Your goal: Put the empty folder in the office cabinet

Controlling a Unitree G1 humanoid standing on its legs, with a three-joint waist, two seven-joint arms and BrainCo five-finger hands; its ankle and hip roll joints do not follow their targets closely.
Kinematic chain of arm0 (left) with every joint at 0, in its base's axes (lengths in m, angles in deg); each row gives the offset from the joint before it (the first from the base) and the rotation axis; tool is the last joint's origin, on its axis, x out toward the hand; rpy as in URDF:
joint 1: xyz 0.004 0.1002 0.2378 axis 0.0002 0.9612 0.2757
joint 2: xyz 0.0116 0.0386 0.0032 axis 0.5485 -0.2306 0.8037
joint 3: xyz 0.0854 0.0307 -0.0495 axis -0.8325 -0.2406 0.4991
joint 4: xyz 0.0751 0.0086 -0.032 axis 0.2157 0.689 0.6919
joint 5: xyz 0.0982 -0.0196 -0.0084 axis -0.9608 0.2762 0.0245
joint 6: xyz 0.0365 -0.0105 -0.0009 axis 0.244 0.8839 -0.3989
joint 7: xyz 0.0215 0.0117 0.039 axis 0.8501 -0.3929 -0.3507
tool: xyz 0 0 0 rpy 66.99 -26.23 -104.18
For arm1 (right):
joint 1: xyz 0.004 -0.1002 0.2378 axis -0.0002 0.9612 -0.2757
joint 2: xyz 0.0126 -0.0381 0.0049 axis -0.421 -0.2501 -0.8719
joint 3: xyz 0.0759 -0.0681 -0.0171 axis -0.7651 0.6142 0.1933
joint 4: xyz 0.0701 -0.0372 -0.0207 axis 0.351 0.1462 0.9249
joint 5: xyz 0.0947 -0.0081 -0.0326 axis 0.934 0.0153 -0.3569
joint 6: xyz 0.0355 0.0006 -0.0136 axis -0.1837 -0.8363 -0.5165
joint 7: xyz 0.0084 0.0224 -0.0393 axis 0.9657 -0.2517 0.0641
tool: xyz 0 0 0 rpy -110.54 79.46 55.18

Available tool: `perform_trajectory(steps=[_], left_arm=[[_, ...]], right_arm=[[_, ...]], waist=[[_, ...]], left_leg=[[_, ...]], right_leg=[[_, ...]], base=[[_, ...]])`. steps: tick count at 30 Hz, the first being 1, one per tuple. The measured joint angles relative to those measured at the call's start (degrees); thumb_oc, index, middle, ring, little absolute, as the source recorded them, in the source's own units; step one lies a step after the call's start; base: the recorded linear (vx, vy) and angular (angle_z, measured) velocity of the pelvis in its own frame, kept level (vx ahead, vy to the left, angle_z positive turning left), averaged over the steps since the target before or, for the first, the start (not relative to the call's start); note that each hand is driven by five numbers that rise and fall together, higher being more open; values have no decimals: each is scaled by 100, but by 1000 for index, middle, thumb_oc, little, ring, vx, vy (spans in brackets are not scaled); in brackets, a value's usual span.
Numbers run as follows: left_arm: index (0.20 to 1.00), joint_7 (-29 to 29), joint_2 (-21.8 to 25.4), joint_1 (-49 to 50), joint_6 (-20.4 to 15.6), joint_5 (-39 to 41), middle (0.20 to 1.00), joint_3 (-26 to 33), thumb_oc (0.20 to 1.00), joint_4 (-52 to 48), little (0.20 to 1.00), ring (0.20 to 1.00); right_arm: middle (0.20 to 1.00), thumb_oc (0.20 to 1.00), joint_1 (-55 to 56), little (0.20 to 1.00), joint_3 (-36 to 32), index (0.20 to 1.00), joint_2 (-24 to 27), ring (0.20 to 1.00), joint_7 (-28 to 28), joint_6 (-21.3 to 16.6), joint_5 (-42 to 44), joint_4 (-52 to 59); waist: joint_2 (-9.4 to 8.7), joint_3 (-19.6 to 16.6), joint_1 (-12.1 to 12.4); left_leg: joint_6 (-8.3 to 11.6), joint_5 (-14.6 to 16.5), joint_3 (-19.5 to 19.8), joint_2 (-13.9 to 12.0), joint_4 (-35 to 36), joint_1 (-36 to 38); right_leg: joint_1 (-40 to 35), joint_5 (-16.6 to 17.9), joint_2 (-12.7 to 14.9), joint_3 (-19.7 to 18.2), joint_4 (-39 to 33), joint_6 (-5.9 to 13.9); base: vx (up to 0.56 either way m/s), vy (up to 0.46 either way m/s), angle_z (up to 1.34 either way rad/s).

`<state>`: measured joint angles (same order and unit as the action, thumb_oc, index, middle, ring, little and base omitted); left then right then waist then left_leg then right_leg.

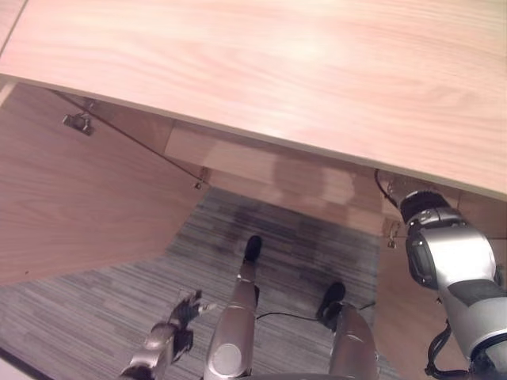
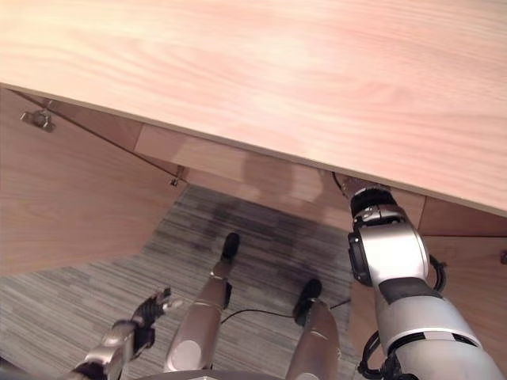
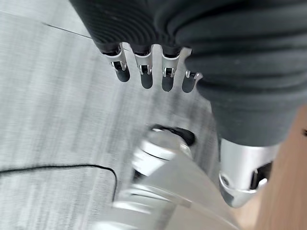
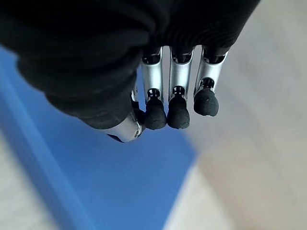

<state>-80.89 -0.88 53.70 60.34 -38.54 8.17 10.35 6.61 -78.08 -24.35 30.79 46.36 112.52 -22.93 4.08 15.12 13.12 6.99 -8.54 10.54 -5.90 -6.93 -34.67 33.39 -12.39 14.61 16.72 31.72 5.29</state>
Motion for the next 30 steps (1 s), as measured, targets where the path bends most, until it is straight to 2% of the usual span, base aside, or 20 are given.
perform_trajectory(steps=[4, 8, 9, 18, 27, 30], left_arm=[[1000, 11, -57, -442, -6, 3, 1000, 32, 1000, 79, 1000, 1000], [1000, -24, -149, -903, -31, 7, 1000, 110, 1000, 148, 1000, 1000], [1000, -62, -278, -1130, -35, 13, 1000, 280, 1000, 301, 1000, 1000], [1000, -240, -496, -1641, -35, 16, 1000, 275, 1000, 551, 1000, 1000], [1000, -320, -525, -1712, -22, 26, 1000, 275, 1000, 661, 1000, 1000], [1000, -320, -528, -1699, -10, 25, 1000, 279, 1000, 660, 1000, 1000]], right_arm=[[200, 200, 808, 200, -35, 200, -318, 200, -63, 51, 1, 136], [200, 200, 1325, 200, -19, 200, -639, 200, -80, 82, 0, 380], [200, 200, 1613, 200, -27, 200, -752, 200, -127, 53, -1, 611], [200, 200, 2271, 200, 71, 200, -1177, 200, -277, 55, -13, 610], [200, 200, 2805, 200, 94, 200, -1354, 200, -404, 166, -21, 546], [200, 200, 2910, 200, 326, 200, -1364, 200, -403, 245, -183, 584]], waist=[[1, -1, -65], [1, -1, -334], [1, -1, -382], [0, -1, -623], [-16, -1, -658], [-47, 1, -653]], left_leg=[[8, -26, 16, -5, 47, 2], [13, -49, 11, -9, 72, -2], [13, -51, 8, -15, 80, -4], [7, -48, 2, -24, 45, 6], [-11, -34, 3, -26, 50, 36], [-10, -34, -1, -25, 51, 39]], right_leg=[[9, -1, -9, 5, 0, -2], [22, 7, -19, -2, -22, 7], [30, 7, -29, -5, -33, 7], [9, 5, -41, -7, -27, 2], [-9, 4, -40, -9, -8, -1], [-15, 4, -38, -11, -14, 0]], base=[[0, 0, 0], [0, 0, 0], [-6, -1, -3], [0, 0, 0], [0, 0, 0], [15, 37, 0]])
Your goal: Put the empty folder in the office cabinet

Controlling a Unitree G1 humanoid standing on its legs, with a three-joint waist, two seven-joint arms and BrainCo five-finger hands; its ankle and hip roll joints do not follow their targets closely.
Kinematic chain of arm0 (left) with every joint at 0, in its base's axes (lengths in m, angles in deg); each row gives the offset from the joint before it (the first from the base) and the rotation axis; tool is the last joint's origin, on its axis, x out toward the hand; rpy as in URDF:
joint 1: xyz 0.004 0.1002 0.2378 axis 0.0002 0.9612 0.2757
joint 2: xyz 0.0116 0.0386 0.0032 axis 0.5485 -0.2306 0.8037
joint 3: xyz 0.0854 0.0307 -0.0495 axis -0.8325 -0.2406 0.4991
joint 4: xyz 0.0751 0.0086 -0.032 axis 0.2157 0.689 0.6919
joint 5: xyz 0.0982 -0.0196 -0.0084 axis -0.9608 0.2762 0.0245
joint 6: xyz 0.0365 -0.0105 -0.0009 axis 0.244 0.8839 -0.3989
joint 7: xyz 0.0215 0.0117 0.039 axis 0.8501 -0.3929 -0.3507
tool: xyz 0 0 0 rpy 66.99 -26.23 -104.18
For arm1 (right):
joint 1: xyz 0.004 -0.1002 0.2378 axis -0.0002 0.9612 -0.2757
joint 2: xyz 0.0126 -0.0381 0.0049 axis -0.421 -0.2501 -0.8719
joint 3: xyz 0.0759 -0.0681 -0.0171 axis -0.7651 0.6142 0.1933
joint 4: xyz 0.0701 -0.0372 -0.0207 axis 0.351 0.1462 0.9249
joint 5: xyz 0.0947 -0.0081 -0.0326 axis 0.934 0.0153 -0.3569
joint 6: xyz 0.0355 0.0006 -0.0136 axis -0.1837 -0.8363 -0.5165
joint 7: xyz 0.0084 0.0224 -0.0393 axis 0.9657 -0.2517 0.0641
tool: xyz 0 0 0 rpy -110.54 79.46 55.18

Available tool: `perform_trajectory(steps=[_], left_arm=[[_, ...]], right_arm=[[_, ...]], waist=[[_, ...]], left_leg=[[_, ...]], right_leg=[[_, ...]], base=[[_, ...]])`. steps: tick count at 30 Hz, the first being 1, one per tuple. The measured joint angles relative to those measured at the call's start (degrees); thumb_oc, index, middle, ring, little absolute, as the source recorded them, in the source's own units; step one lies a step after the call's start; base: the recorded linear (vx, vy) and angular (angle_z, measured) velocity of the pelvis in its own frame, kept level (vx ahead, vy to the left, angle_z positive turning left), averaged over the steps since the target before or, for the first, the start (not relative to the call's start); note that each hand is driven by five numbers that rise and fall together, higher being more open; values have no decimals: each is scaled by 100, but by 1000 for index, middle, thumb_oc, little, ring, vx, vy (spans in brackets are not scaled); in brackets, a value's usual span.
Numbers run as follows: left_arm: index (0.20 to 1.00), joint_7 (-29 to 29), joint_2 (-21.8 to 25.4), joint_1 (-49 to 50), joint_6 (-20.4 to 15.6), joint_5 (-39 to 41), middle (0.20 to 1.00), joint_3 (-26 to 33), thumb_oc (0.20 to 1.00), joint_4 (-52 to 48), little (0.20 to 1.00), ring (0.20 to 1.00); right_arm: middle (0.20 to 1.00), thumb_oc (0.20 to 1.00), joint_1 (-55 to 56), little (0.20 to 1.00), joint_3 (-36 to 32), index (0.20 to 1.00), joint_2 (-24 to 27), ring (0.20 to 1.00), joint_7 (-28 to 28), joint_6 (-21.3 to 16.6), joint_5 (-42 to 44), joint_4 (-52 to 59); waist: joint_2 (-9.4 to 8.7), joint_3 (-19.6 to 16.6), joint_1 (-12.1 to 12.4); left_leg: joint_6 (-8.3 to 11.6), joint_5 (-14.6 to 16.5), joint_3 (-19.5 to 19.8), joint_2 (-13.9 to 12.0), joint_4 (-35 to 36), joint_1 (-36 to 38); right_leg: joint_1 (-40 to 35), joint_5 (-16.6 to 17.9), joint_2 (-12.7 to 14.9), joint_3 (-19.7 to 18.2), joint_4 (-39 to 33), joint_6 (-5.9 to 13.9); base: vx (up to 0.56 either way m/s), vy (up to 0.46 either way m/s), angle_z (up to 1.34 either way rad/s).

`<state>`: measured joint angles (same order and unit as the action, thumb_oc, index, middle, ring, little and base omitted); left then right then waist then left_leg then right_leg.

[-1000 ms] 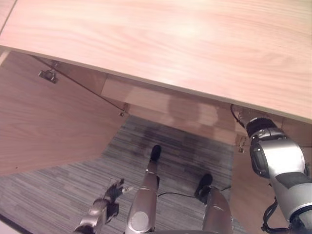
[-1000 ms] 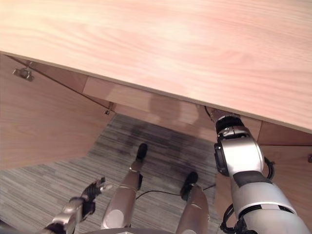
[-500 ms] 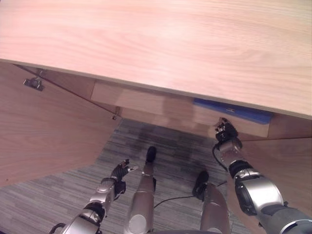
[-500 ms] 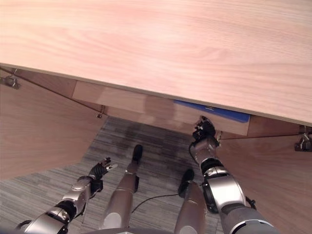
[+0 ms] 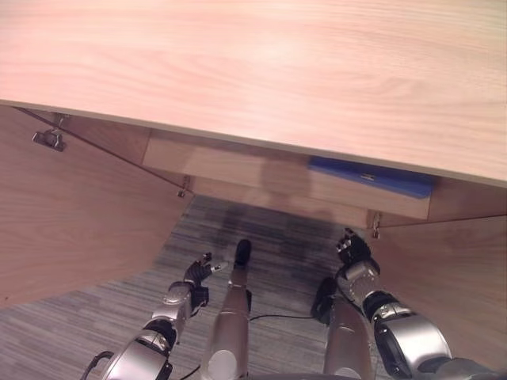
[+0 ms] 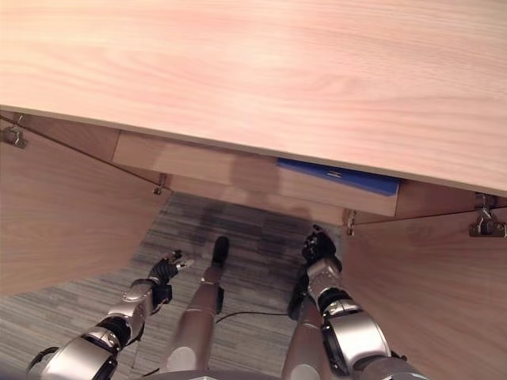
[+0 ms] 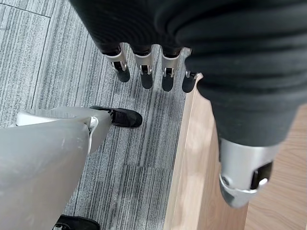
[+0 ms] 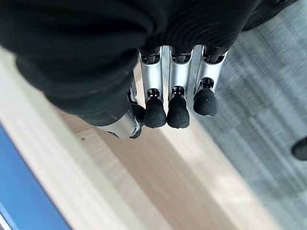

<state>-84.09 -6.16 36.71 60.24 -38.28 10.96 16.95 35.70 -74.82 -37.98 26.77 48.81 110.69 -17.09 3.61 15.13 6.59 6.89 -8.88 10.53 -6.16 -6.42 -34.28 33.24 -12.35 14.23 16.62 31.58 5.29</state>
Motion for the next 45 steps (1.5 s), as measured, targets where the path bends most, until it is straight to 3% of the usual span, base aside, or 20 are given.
perform_trajectory(steps=[3, 5, 7, 8, 9, 11, 13, 14, 18, 24, 36, 41, 45], left_arm=[[1000, 10, -1, 55, -2, -1, 1000, 39, 1000, -51, 1000, 1000], [1000, 39, 25, 359, -13, -18, 1000, 272, 1000, -378, 1000, 1000], [1000, 90, 59, 900, -50, -23, 1000, 515, 1000, -1115, 1000, 1000], [1000, 151, 94, 1259, -76, -26, 1000, 577, 1000, -1426, 1000, 1000], [1000, 200, 97, 1356, -71, -27, 1000, 574, 1000, -1369, 1000, 1000], [1000, 275, 99, 1395, -35, -31, 1000, 560, 1000, -1095, 1000, 1000], [1000, 328, 104, 1427, -46, -83, 1000, 563, 1000, -1131, 1000, 1000], [1000, 388, 104, 1479, -48, -103, 1000, 555, 1000, -1194, 1000, 1000], [1000, 447, 134, 1512, -63, -143, 1000, 423, 1000, -1484, 1000, 1000], [1000, 433, 122, 1316, -109, -140, 1000, 375, 1000, -1443, 1000, 1000], [1000, 412, 121, 1377, -117, -138, 1000, 243, 1000, -1338, 1000, 1000], [1000, 395, 122, 1374, -141, -133, 1000, 196, 1000, -1339, 1000, 1000], [1000, 378, 138, 1363, -189, -130, 1000, 185, 1000, -1298, 1000, 1000]], right_arm=[[200, 200, 156, 200, 163, 200, 2, 200, -24, -11, -428, 615], [200, 200, 492, 200, 398, 200, 130, 200, 31, -26, -984, 1685], [200, 200, 1143, 200, 1046, 200, 814, 200, 212, 4, -2145, 3511], [200, 200, 1350, 200, 1499, 200, 1495, 200, 294, -56, -3197, 4489], [200, 200, 1312, 200, 1567, 200, 1800, 200, 324, -121, -3879, 4742], [200, 200, 1084, 200, 1286, 200, 1876, 200, 489, -116, -4704, 4535], [200, 200, 952, 200, 1348, 200, 2349, 200, 691, 2, -5633, 4814], [200, 200, 857, 200, 1408, 200, 2782, 200, 814, 16, -6623, 5270], [200, 200, 506, 200, 1421, 200, 3039, 200, 1053, 15, -7777, 5758], [200, 200, 90, 200, 1576, 200, 2652, 200, 1109, 146, -8157, 5135], [200, 200, -723, 200, 1924, 200, 2482, 200, 1288, 295, -8128, 3314], [200, 200, -953, 200, 1954, 200, 2285, 200, 1321, 299, -7662, 2647], [200, 200, -1253, 200, 1945, 200, 2205, 200, 1341, 304, -7255, 2062]], waist=[[-44, 4, 0], [-90, 2, -1], [-116, 10, 26], [-154, 12, 16], [-188, 8, 13], [-272, -1, 6], [-310, -6, 39], [-312, 0, 26], [-358, 2, 26], [-364, 15, 58], [-274, 245, 350], [-89, 364, 376], [-50, 427, 405]], left_leg=[[-3, 2, -5, 0, 0, -2], [-3, 2, -15, 0, 20, -4], [-3, 1, -16, 2, 60, -15], [-3, -1, -25, 3, 65, -8], [-4, -1, -31, 3, 66, 27], [-18, 9, -34, -1, 99, 118], [-58, -14, -35, -1, 222, 112], [-104, -82, -29, -2, 333, 106], [-66, -170, -44, -2, 439, 119], [-64, -172, -45, -2, 547, 169], [-62, -173, -18, -2, 587, 278], [-42, -186, 63, 2, 583, 234], [-40, -187, 120, 2, 489, 64]], right_leg=[[1, 1, -1, -1, -13, 1], [7, 3, 4, -1, -32, 3], [6, 17, 3, 13, -90, 26], [-6, 45, -2, 6, -144, 47], [-57, 60, -7, 4, -184, 59], [-156, 66, -14, 12, -226, 60], [-125, 63, -7, 35, -259, 62], [-120, 104, -15, 62, -361, 84], [-163, 223, -38, 68, -562, 121], [-404, 402, -99, 156, -1011, 208], [-590, 484, -129, 197, -1199, 237], [-580, 467, -127, 262, -1163, 228], [-373, 329, -99, 296, -884, 187]], base=[[2, 14, 0], [4, 16, 0], [0, 0, 0], [24, -16, -5], [25, -15, -5], [17, -8, 0], [21, 9, 5], [34, -4, 4], [-1, 3, -1], [9, -1, 1], [2, -1, 0], [-2, -30, 5], [-10, -35, 8]])
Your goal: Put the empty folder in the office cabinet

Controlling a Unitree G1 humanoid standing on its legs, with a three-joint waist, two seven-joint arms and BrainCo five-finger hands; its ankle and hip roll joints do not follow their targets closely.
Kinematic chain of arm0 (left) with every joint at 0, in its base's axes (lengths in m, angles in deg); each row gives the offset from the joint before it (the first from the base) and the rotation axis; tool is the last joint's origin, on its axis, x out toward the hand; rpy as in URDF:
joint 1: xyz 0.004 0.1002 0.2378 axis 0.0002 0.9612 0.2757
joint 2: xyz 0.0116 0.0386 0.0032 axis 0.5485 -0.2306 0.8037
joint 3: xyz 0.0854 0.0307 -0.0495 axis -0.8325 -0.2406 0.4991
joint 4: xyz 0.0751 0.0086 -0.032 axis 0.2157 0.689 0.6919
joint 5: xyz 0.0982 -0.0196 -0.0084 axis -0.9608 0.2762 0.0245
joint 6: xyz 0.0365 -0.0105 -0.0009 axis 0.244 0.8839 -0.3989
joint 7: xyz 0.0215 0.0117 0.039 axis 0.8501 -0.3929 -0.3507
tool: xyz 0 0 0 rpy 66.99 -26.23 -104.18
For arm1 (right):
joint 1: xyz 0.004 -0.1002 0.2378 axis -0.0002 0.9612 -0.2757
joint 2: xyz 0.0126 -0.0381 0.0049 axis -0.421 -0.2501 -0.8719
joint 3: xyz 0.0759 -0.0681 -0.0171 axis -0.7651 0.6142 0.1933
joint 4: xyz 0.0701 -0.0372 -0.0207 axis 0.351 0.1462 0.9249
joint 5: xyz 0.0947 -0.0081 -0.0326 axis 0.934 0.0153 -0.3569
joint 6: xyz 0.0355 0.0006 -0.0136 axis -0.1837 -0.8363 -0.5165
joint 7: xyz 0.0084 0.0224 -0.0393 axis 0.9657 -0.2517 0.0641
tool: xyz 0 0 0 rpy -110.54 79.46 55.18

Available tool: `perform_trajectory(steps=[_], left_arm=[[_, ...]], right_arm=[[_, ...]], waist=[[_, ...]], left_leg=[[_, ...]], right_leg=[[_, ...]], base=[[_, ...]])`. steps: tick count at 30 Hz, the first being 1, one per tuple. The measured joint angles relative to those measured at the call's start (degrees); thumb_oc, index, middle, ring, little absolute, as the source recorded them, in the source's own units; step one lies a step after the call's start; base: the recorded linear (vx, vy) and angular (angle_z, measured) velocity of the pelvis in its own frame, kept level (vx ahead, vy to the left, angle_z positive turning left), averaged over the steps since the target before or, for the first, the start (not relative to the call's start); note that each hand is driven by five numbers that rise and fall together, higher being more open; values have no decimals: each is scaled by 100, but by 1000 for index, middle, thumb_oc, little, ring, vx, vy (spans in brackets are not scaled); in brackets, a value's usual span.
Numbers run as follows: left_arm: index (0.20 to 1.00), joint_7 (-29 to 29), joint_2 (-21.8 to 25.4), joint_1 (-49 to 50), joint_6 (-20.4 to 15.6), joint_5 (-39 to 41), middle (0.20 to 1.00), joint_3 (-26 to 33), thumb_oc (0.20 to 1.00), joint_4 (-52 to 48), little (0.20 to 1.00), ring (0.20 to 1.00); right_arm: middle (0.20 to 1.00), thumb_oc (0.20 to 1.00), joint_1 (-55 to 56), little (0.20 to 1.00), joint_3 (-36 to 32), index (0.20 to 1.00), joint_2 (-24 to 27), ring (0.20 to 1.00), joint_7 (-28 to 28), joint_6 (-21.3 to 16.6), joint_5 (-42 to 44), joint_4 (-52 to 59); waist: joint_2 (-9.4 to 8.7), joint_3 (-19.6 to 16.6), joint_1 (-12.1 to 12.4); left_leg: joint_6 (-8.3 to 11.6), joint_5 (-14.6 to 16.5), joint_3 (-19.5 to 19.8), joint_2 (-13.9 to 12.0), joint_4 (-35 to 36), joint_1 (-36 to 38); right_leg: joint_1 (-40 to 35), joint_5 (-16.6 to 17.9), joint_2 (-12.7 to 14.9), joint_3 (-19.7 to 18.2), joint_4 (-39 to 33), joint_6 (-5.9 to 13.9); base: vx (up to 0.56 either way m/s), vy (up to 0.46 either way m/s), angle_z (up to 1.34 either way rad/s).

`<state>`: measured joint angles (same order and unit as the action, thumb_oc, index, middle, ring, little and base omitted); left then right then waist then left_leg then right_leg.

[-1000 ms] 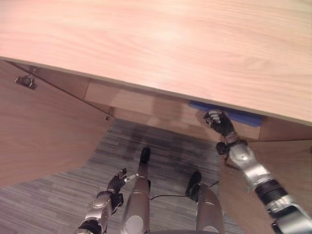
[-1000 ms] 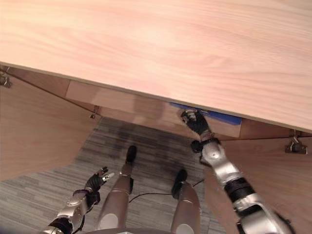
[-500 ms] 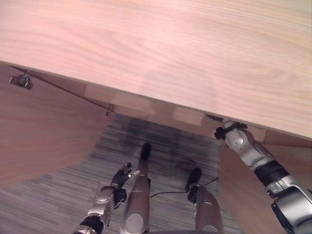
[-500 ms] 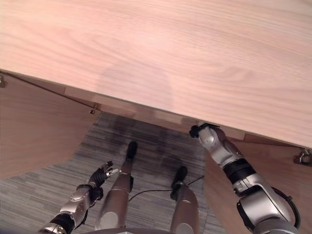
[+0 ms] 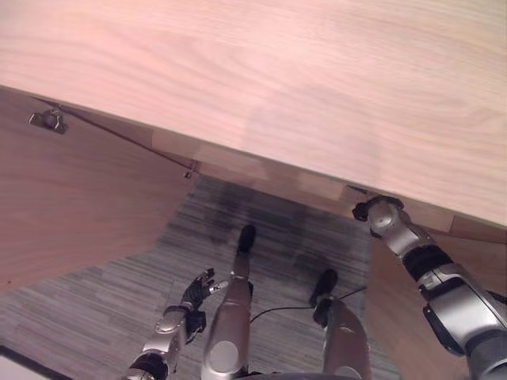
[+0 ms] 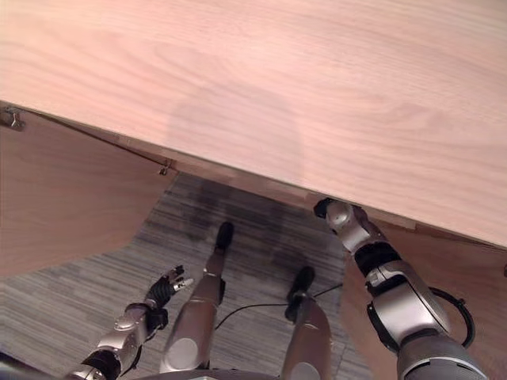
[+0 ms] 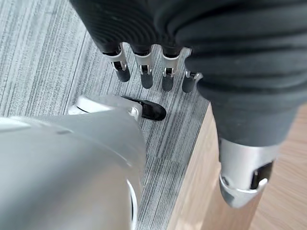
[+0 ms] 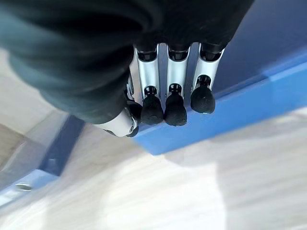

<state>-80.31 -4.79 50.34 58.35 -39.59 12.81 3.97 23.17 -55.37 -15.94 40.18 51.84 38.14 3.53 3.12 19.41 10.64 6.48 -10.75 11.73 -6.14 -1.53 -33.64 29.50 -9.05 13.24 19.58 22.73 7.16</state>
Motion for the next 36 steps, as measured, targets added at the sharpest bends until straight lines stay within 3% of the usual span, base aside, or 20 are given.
perform_trajectory(steps=[10, 21, 36], left_arm=[[1000, -61, 183, -51, -14, 12, 1000, -217, 1000, 65, 1000, 1000], [1000, -81, 205, -51, -14, 57, 1000, -268, 1000, 64, 1000, 1000], [1000, -52, 414, -54, -12, 48, 1000, -474, 1000, 53, 1000, 1000]], right_arm=[[200, 200, -710, 200, -119, 200, -20, 200, 184, -80, 659, -491], [200, 200, -1312, 200, -272, 200, 12, 200, 204, -192, 1194, -1370], [200, 200, -1664, 200, -236, 200, 589, 200, 206, -273, 1375, -1879]], waist=[[26, 180, 126], [27, 180, 135], [114, 227, 195]], left_leg=[[18, -1, 181, 28, -318, -415], [38, -15, 226, 30, -469, -671], [69, 9, 246, 103, -702, -1018]], right_leg=[[671, -474, 157, -5, 1078, -213], [993, -542, 195, -31, 1403, -304], [1333, -572, 289, -65, 1637, -334]], base=[[-15, -22, 8], [-3, 1, 0], [0, 0, 0]])
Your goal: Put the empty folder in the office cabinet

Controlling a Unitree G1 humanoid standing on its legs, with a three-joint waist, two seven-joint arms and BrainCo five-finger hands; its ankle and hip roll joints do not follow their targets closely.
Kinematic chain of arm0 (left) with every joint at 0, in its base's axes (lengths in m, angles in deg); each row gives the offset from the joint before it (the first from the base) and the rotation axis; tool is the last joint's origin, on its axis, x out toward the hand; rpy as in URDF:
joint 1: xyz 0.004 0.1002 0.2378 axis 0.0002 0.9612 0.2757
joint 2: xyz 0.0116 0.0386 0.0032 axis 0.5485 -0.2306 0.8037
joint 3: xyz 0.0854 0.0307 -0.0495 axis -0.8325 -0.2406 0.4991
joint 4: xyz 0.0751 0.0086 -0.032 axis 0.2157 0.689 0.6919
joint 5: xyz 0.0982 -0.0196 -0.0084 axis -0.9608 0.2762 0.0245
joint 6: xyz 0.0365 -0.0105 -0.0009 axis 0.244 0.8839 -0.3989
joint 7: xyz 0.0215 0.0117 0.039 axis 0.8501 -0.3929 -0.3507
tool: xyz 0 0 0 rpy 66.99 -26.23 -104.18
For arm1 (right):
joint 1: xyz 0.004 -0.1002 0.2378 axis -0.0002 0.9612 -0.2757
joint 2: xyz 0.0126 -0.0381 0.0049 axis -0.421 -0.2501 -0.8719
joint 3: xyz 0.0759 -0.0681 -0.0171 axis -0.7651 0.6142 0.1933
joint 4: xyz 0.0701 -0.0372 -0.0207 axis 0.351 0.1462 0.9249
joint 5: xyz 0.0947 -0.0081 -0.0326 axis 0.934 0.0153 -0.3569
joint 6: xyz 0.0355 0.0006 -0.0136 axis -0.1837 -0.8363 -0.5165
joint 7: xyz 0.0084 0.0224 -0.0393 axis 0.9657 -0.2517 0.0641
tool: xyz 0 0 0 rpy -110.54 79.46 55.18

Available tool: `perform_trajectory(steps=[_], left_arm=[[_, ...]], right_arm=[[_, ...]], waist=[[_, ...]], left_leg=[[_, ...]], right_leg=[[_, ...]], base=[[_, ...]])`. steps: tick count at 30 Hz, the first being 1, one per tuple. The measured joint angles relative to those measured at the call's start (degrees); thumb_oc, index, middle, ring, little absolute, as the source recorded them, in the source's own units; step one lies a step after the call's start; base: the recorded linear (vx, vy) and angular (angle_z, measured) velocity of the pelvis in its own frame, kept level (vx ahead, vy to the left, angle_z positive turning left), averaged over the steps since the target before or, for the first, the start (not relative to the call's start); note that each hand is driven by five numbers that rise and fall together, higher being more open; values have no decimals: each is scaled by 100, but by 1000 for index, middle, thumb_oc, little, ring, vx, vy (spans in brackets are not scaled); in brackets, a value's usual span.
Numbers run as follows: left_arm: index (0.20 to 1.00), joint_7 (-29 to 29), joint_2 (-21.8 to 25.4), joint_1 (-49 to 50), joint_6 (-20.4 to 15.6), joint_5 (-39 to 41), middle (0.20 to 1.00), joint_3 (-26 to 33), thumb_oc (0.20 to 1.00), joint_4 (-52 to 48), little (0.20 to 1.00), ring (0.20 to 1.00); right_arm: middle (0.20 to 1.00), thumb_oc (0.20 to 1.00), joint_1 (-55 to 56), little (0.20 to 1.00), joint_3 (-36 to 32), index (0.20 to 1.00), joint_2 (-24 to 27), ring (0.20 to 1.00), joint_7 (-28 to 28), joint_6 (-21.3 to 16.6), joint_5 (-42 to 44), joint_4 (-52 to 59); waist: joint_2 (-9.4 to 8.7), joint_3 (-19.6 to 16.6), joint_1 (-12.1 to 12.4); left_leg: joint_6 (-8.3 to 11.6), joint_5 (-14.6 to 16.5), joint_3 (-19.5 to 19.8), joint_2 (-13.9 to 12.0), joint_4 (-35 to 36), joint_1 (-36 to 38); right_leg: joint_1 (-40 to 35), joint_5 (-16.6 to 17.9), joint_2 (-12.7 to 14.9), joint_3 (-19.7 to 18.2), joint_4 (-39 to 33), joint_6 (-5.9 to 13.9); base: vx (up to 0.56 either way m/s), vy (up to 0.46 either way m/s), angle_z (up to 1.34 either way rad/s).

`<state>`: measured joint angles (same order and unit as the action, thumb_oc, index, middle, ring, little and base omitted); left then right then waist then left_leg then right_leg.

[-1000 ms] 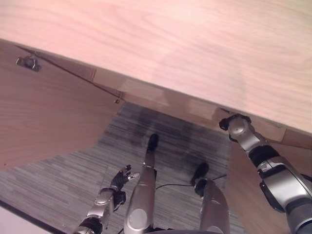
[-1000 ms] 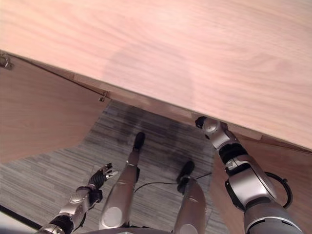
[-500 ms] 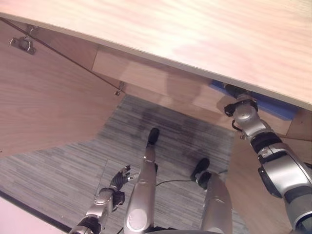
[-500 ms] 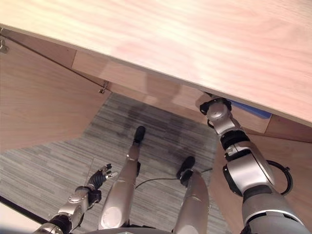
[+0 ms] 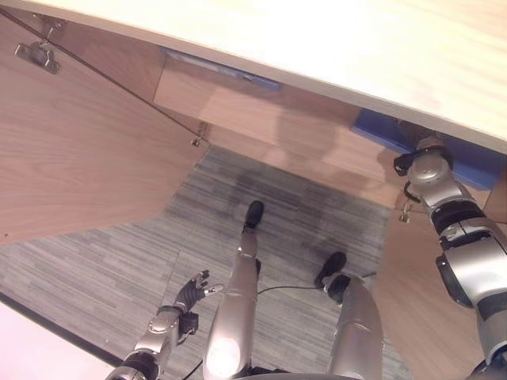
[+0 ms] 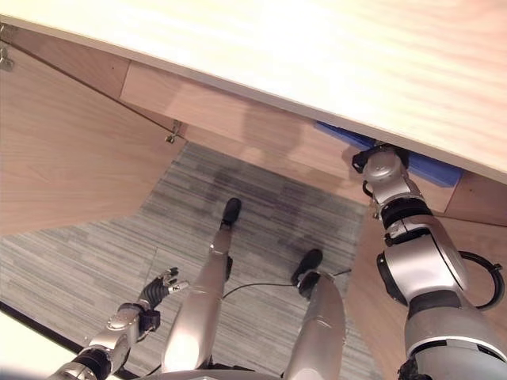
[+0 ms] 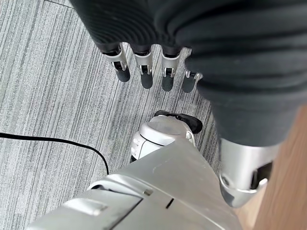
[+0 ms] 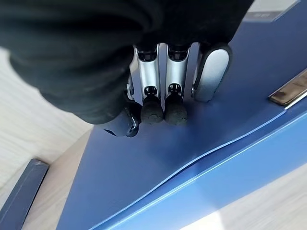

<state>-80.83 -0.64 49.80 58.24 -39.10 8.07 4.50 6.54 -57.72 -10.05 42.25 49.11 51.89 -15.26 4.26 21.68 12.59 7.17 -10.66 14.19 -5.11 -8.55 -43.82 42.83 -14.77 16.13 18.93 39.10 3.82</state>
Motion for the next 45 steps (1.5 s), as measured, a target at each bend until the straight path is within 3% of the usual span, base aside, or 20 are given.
perform_trajectory(steps=[5, 7, 9, 12, 13, 16, 18, 22, 26, 27, 28, 29, 30, 32, 37, 45], left_arm=[[1000, 62, 8, -11, 14, -11, 1000, -1, 1000, 5, 1000, 1000], [1000, 60, -13, -216, 110, -56, 1000, 42, 1000, 128, 1000, 1000], [1000, -27, -136, -454, 112, -53, 1000, 564, 1000, 45, 1000, 1000], [1000, -105, -312, -805, 88, -44, 1000, 982, 1000, -165, 1000, 1000], [1000, -117, -310, -928, 52, -44, 1000, 954, 1000, -179, 1000, 1000], [1000, -129, -368, -953, 66, -46, 1000, 948, 1000, -150, 1000, 1000], [1000, -133, -381, -947, 80, -45, 1000, 944, 1000, -96, 1000, 1000], [1000, -164, -372, -947, 88, -48, 1000, 824, 1000, -89, 1000, 1000], [1000, -206, -356, -948, 60, -45, 1000, 725, 1000, -5, 1000, 1000], [1000, -188, -230, -693, 154, -44, 1000, 757, 1000, -516, 1000, 1000], [1000, -41, 389, 508, 160, 81, 1000, 769, 1000, -2791, 1000, 1000], [1000, 200, 1052, 1363, -122, 210, 1000, 685, 1000, -4240, 1000, 1000], [1000, 457, 1801, 1738, -335, 413, 1000, 502, 1000, -4180, 1000, 1000], [1000, 444, 1939, 1868, -58, 418, 1000, 590, 1000, -2866, 1000, 1000], [1000, 573, 1696, 1802, 86, 403, 1000, 441, 1000, -2592, 1000, 1000], [1000, 600, 1156, 1317, 101, 389, 1000, 284, 1000, -2336, 1000, 1000]], right_arm=[[200, 200, -88, 200, -74, 200, 153, 200, 19, -2, 62, -30], [200, 200, 391, 200, -294, 200, 117, 200, 37, 63, 268, 976], [200, 200, 1949, 200, -804, 200, 12, 200, 69, 78, 190, 3579], [200, 200, 3970, 200, -1436, 200, -345, 200, 174, -4, -329, 6288], [200, 200, 4110, 200, -1556, 200, -349, 200, 196, -113, -526, 6504], [200, 200, 4423, 200, -1528, 200, -329, 200, 82, -176, -610, 7203], [200, 200, 4259, 200, -832, 200, 46, 200, -289, -325, -750, 7162], [200, 200, 3583, 200, -198, 200, 60, 200, -581, -347, -762, 5787], [200, 200, 3125, 200, -44, 200, -64, 200, -642, -225, -761, 4956], [200, 200, 3081, 200, -66, 200, -79, 200, -650, -232, -768, 4977], [200, 200, 3154, 200, -248, 200, -96, 200, -640, -295, -820, 4988], [200, 200, 3242, 200, -399, 200, -94, 200, -601, -295, -834, 4913], [200, 200, 3245, 200, -486, 200, 18, 200, -563, -72, -836, 4357], [200, 200, 2724, 200, -85, 200, -135, 200, -550, -20, -916, 3699], [200, 200, 2609, 200, 0, 200, -151, 200, -521, 7, -914, 3586], [200, 200, 2463, 200, 49, 200, -195, 200, -502, -18, -922, 3437]], waist=[[-1, 0, -34], [-20, 7, -124], [-105, 65, -283], [-247, 202, -523], [-304, 255, -745], [-307, 349, -819], [-309, 423, -804], [-314, 449, -688], [-294, 471, -576], [-267, 505, -524], [-299, 598, -519], [-289, 636, -493], [12, 654, -222], [233, 593, -163], [265, 606, -8], [265, 606, -104]], left_leg=[[-20, -15, -27, 5, -66, -132], [3, 6, -43, 6, -96, -138], [19, 20, -79, 7, -72, -137], [20, 20, -110, -10, -59, -141], [19, 21, -114, -16, -58, -141], [16, 23, -117, -31, -46, -143], [3, 32, -127, -29, -48, -143], [4, 30, -128, -28, -46, -146], [12, 25, -136, -23, -44, -145], [27, 12, -140, -18, -52, -143], [34, 6, -149, -19, -30, -141], [50, -3, -127, -16, -27, -132], [-18, 54, -155, 44, -82, 8], [0, 117, -226, 89, -81, 58], [4, 111, -161, 98, -118, 13], [19, 100, -110, 108, -172, -79]], right_leg=[[133, 4, 11, -27, 31, 1], [120, 10, 0, -39, -11, 2], [121, 39, -17, -68, -90, 37], [101, 100, -73, -82, -232, 65], [95, 115, -85, -86, -255, 72], [124, 115, -96, -88, -246, 71], [122, 119, -88, -100, -246, 70], [121, 123, -83, -107, -246, 70], [114, 130, -75, -106, -258, 75], [109, 135, -57, -97, -253, 74], [123, 130, -24, -94, -239, 72], [108, 123, -19, -69, -238, 73], [-81, 129, -4, -92, -279, 100], [-87, 110, 43, -150, -266, 152], [-87, 99, 54, -125, -232, 141], [-28, 83, 64, -91, -158, 120]], base=[[7, 25, -1], [29, 32, -3], [38, -1, -6], [23, -14, -8], [4, -9, -6], [-1, -4, -1], [0, 0, 0], [0, 0, 0], [-13, 19, 0], [0, 0, 0], [-18, 3, 5], [-9, -22, 6], [-3, -10, 6], [6, -3, -2], [7, 3, 4], [0, 0, 0]])
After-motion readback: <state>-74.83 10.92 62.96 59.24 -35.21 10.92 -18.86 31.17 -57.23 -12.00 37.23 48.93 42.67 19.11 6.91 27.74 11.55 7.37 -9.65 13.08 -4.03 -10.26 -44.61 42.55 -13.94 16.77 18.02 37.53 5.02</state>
